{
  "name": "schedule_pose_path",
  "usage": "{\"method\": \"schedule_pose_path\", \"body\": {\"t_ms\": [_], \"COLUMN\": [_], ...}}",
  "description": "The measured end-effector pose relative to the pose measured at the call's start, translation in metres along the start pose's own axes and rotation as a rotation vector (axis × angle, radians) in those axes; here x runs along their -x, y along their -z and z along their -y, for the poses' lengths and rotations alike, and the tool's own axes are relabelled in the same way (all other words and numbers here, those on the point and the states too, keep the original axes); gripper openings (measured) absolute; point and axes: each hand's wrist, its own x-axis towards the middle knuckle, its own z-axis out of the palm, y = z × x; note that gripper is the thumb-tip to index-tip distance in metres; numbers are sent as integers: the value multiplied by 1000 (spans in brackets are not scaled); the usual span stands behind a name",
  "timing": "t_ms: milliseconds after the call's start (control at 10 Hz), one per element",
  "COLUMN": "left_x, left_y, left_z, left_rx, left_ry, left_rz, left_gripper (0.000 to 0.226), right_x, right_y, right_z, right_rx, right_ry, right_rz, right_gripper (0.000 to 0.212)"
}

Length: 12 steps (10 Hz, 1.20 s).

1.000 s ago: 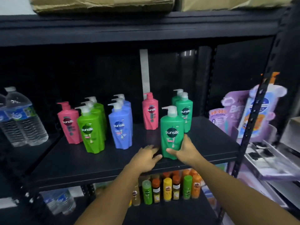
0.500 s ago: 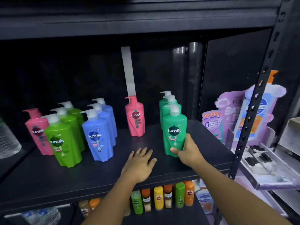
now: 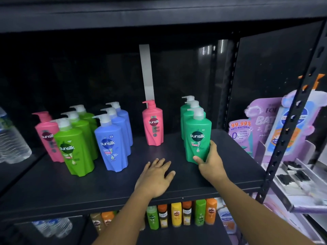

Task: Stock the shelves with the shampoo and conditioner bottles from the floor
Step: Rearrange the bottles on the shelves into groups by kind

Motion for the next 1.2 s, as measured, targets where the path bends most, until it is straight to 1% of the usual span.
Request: {"method": "schedule_pose_path", "body": {"t_ms": [100, 200, 300, 400, 600, 700, 800, 900, 1000, 1100, 1200], "left_x": [0, 0, 0, 1, 2, 2, 3, 3, 4, 5, 8], "left_y": [1, 1, 1, 2, 3, 3, 3, 3, 3, 3, 3], "left_z": [0, -1, -1, -1, -2, -2, -3, -2, -3, -3, -4], "left_rx": [0, 2, 7, 13, 13, 12, 19, 38, 53, 71, 103], "left_ry": [2, 4, 4, 4, 4, 4, 5, 6, 9, 13, 23], "left_rz": [-1, -2, -5, -8, -15, -19, -32, -47, -62, -81, -110], "left_gripper": [62, 62, 62, 62, 62, 61, 61, 61, 61, 61, 62], "right_x": [0, 1, 1, 0, 0, 1, 3, 8, 14, 19, 18], "right_y": [-3, -5, -4, -4, -5, -7, -7, -8, -10, -11, -10], "right_z": [-3, -3, -3, -4, -4, -7, -9, -8, -6, -5, -6], "right_rx": [74, 137, 112, 115, 132, 156, 241, 338, 410, 529, 662], "right_ry": [82, 98, 84, 89, 83, 128, 197, 293, 418, 560, 667], "right_rz": [-66, -101, -96, -89, -79, -105, -218, -289, -238, -119, 96], "right_gripper": [73, 85, 91, 92, 87, 86, 82, 69, 53, 40, 43]}}
